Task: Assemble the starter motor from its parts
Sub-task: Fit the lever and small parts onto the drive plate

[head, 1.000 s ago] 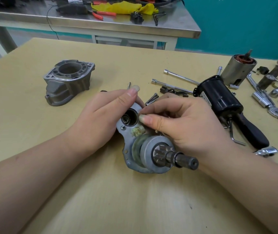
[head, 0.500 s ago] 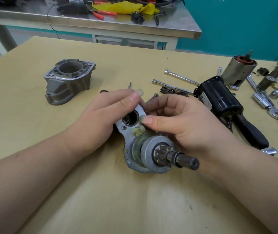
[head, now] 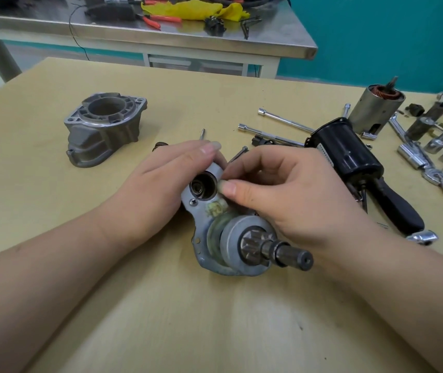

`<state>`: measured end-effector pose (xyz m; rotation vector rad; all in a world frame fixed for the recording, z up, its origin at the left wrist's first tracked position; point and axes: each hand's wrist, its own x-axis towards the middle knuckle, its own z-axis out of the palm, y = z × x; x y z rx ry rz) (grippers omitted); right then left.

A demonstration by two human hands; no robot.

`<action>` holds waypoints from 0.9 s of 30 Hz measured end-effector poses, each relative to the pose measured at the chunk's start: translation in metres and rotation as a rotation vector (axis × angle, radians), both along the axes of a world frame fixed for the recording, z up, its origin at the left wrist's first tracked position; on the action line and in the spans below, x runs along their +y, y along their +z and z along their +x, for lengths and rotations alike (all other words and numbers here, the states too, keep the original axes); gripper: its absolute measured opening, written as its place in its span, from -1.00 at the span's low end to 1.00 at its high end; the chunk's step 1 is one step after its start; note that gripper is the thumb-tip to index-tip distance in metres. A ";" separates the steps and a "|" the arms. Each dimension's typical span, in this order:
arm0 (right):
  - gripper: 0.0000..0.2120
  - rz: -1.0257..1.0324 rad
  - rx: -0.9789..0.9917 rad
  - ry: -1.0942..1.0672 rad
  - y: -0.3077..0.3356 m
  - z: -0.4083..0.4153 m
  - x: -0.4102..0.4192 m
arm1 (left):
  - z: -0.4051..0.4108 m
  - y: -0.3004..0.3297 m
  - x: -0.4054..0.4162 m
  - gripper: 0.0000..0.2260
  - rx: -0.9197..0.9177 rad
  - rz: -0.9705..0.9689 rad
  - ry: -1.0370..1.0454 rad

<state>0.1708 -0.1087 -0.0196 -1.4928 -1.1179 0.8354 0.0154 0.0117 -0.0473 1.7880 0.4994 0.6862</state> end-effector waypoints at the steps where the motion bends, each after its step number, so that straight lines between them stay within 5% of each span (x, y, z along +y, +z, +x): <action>1: -0.93 -0.013 0.040 -0.003 0.001 -0.001 0.000 | 0.001 -0.002 -0.001 -0.57 -0.017 -0.023 0.011; 8: -0.92 -0.079 0.138 -0.037 0.000 -0.005 -0.001 | 0.010 -0.004 -0.010 -0.25 -0.093 -0.175 0.182; 27: -0.80 0.009 0.296 -0.034 -0.007 -0.019 -0.008 | 0.010 -0.001 -0.020 -0.30 -0.276 -0.300 0.231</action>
